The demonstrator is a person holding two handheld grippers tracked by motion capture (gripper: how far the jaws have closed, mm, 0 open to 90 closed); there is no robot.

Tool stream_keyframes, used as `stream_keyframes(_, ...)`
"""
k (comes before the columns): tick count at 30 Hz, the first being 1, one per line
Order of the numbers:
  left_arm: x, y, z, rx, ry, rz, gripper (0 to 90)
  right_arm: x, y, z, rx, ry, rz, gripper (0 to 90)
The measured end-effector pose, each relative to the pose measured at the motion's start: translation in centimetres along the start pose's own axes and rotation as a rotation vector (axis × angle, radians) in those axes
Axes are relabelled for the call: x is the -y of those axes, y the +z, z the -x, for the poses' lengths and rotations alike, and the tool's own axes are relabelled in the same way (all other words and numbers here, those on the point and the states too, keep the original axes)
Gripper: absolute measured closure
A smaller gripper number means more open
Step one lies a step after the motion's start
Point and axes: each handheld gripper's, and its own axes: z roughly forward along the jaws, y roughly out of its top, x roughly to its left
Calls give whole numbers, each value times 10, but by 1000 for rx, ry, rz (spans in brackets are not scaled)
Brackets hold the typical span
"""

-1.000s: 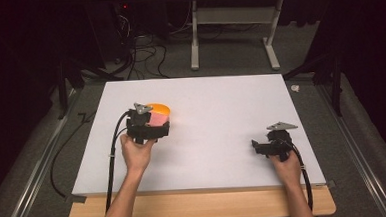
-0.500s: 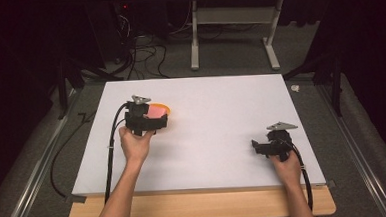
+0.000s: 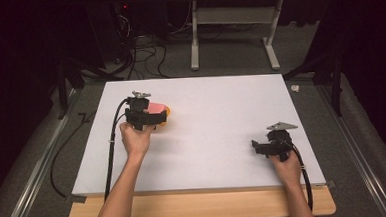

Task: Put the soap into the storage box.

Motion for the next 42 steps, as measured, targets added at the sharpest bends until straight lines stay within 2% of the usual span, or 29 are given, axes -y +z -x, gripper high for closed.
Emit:
stream_keyframes(8,1,15,-7,-20,-19,-36,134,0,0,0,0,0,0,160)
stream_keyframes(29,1,45,-23,-62,-98,-65,134,0,0,0,0,1,0,160)
stream_keyframes(31,-1,47,-23,-73,-91,-74,134,0,0,0,0,1,0,160)
stream_keyframes(32,-4,48,-22,-83,-74,-76,134,0,0,0,0,-1,-1,160)
stream_keyframes(35,-6,50,-20,-81,-69,-75,134,0,0,0,0,1,0,160)
stream_keyframes(38,-7,53,-20,-72,-78,-73,134,0,0,0,0,-1,-1,160)
stream_keyframes(42,-4,60,-22,-89,-80,-100,134,0,0,0,0,-1,-1,160)
